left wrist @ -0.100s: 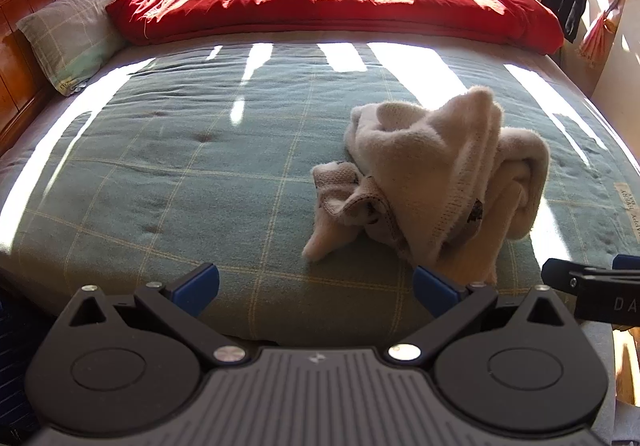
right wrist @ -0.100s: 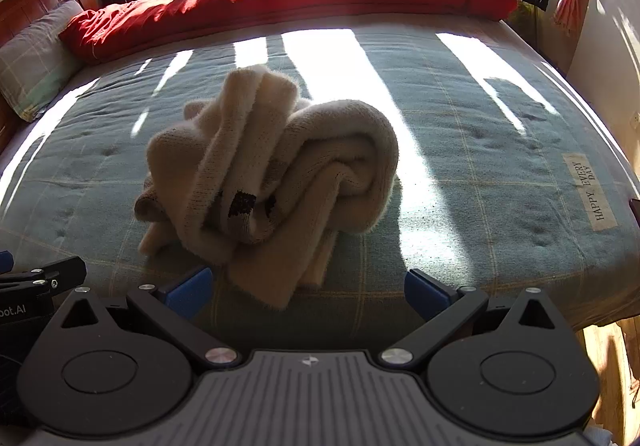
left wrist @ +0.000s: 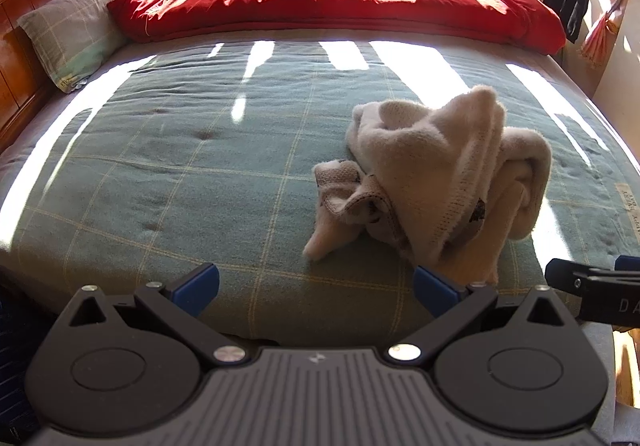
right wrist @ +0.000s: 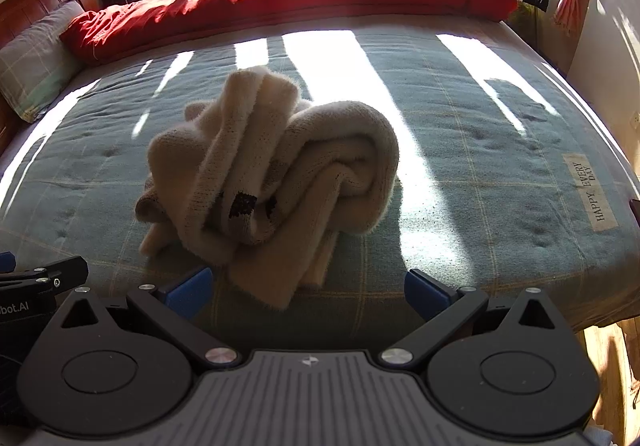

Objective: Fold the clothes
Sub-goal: 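Move both tools toward the crumpled cream sweater on the bed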

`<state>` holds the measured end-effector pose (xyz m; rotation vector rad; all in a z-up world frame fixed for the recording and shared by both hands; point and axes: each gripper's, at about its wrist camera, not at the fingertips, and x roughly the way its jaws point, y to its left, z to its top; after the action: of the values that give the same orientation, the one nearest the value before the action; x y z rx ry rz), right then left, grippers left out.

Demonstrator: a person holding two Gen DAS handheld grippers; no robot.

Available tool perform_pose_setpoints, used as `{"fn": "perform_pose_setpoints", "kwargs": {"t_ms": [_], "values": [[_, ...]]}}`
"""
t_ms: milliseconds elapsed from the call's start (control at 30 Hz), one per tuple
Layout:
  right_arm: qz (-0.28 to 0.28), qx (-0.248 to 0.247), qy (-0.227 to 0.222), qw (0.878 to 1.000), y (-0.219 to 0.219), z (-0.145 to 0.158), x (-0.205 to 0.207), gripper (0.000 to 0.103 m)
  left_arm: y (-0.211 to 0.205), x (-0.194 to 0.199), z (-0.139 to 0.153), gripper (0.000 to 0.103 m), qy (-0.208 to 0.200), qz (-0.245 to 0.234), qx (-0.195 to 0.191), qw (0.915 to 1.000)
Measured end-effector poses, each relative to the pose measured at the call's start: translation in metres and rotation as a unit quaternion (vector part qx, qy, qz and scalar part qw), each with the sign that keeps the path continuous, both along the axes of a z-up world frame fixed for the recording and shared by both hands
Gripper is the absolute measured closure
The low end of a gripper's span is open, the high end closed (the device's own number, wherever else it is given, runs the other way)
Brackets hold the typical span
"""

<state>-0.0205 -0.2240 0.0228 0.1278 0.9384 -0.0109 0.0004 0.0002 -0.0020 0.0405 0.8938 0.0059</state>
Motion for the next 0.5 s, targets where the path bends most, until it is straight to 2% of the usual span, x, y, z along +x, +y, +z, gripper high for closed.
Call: {"fn": "perform_pose_setpoints", "kwargs": {"t_ms": [367,500], "values": [[0.007,-0.01,-0.012,1.0,0.0061,0.0005,-0.0016,0.0,-0.002,0.0014,-0.0046,0.0,0.009,-0.009,-0.007,0.9999],[0.008,0.002,-0.017,1.0,-0.0003,-0.0014,-0.0009,0.0,-0.0023,0.0025,-0.0059,0.0,0.009,-0.011,-0.006,0.9999]]}}
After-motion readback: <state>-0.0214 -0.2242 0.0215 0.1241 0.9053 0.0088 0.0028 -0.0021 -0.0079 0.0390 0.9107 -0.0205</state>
